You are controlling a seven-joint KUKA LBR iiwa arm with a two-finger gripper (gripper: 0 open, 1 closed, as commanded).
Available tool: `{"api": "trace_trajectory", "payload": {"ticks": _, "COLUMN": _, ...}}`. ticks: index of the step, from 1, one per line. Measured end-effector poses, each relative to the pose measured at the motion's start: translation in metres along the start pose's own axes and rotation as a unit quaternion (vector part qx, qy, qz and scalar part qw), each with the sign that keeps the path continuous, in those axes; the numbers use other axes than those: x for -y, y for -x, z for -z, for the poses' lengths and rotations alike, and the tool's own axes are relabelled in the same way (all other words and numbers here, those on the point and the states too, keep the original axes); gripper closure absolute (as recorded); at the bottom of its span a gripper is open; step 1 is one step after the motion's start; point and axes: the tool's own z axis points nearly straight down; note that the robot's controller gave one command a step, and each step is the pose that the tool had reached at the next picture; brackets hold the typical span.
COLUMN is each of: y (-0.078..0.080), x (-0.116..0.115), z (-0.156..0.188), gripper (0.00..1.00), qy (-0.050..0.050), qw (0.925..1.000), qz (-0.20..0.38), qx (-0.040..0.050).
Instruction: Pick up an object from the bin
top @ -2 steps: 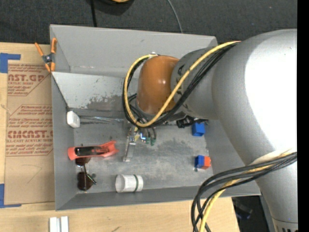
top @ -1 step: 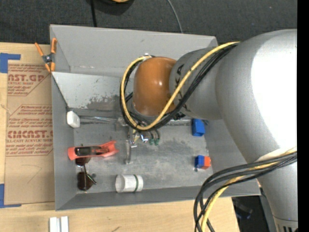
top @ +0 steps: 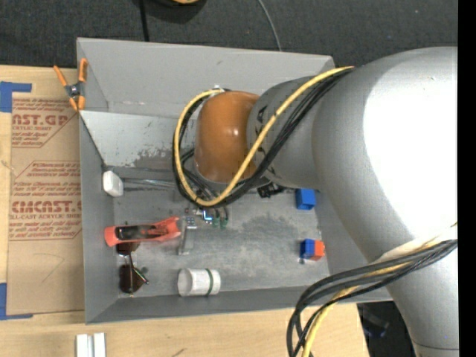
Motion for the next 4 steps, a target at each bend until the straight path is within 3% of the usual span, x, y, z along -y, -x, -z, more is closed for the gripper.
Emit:
{"api": "trace_trajectory", "payload": {"ticks": 1, "y": -0.01, "x": -0.031, "z": -0.002, "gripper": 0.0, "qy": 0.0, "qw": 0.997, "qz": -0.078, "qx": -0.0002}}
{"api": "trace_trajectory", "payload": {"ticks": 2, "y": -0.014, "x": -0.04, "z": -0.003, "gripper": 0.0, "qy": 0.0, "qw": 0.998, "qz": 0.063, "qx": 0.0001}}
{"api": "trace_trajectory", "payload": {"ticks": 3, "y": -0.001, "x": -0.07, "z": -0.004, "gripper": 1.0, "qy": 0.0, "qw": 0.9969, "qz": -0.078, "qx": 0.0003}}
{"api": "trace_trajectory", "payload": {"ticks": 4, "y": -0.001, "x": -0.069, "z": -0.004, "gripper": 1.0, "qy": 0.0, "qw": 0.9969, "qz": -0.078, "qx": 0.0003}}
